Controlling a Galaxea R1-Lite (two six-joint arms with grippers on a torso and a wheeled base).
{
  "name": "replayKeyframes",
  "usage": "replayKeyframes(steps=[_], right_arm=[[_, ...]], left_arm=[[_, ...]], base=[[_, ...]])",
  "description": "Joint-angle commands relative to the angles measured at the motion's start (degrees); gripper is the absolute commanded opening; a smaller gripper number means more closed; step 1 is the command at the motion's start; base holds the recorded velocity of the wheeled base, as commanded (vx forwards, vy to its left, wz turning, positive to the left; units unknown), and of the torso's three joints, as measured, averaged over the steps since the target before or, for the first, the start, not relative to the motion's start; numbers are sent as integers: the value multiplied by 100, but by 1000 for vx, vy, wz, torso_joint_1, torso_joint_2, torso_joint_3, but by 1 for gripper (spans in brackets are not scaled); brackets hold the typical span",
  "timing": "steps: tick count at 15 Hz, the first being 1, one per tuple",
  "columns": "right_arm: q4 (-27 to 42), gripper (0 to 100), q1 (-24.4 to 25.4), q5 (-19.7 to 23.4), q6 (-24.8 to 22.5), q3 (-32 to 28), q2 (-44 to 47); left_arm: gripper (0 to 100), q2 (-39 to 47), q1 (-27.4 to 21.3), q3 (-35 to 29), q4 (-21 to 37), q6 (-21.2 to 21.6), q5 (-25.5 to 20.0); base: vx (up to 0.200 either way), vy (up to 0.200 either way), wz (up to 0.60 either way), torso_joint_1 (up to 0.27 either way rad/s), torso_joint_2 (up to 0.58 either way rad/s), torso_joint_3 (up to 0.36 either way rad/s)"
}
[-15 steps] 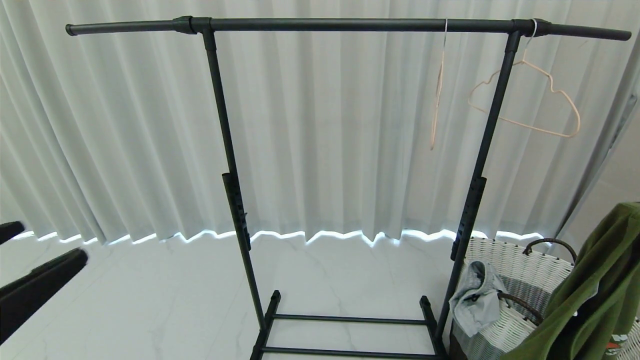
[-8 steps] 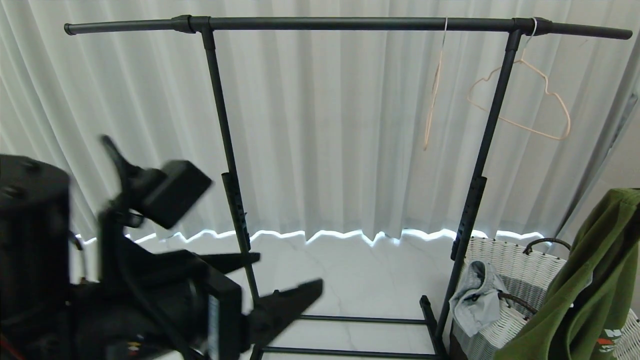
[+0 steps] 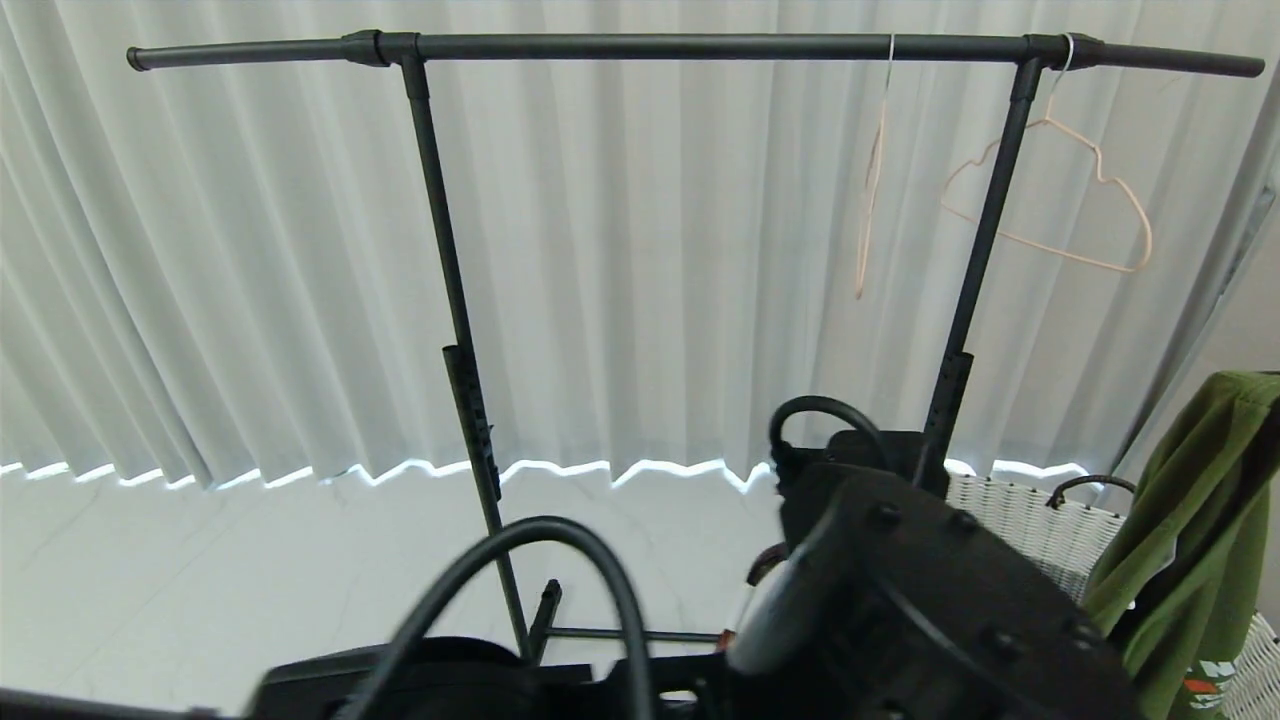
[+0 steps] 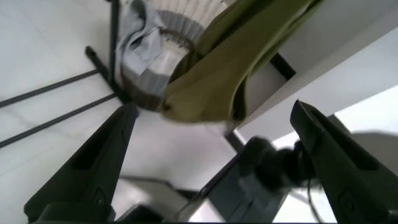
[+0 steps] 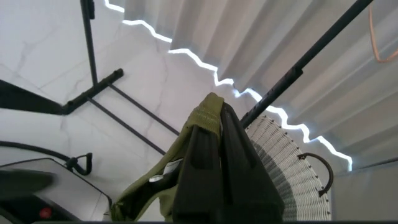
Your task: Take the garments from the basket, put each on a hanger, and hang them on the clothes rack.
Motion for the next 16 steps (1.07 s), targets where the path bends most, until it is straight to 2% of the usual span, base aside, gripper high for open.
replayKeyframes(steps=[1, 4, 7, 9, 12, 16], right_arm=[[6, 0, -1, 3, 5, 34, -56], [-3, 0, -1, 12, 22, 192, -187], [14, 0, -1, 20, 14, 306, -398], [6, 0, 34, 205, 14, 298, -433], [-3, 0, 34, 390, 14, 280, -425], [-3, 0, 26, 425, 14, 271, -433]], left_arm=[[100, 1027, -57, -870, -25, -7, 26], [100, 1493, -48, -1274, -25, -7, 52], [100, 1704, -57, -1292, -25, -7, 78], [100, 1941, -48, -1406, -25, 2, 87], [100, 2231, 13, -1397, -16, 2, 105], [100, 2284, 154, -1142, 379, 160, 333]], base=[[0, 0, 0, 0, 0, 0], [0, 0, 0, 0, 0, 0], [0, 0, 0, 0, 0, 0], [0, 0, 0, 0, 0, 0], [0, 0, 0, 0, 0, 0], [0, 0, 0, 0, 0, 0]])
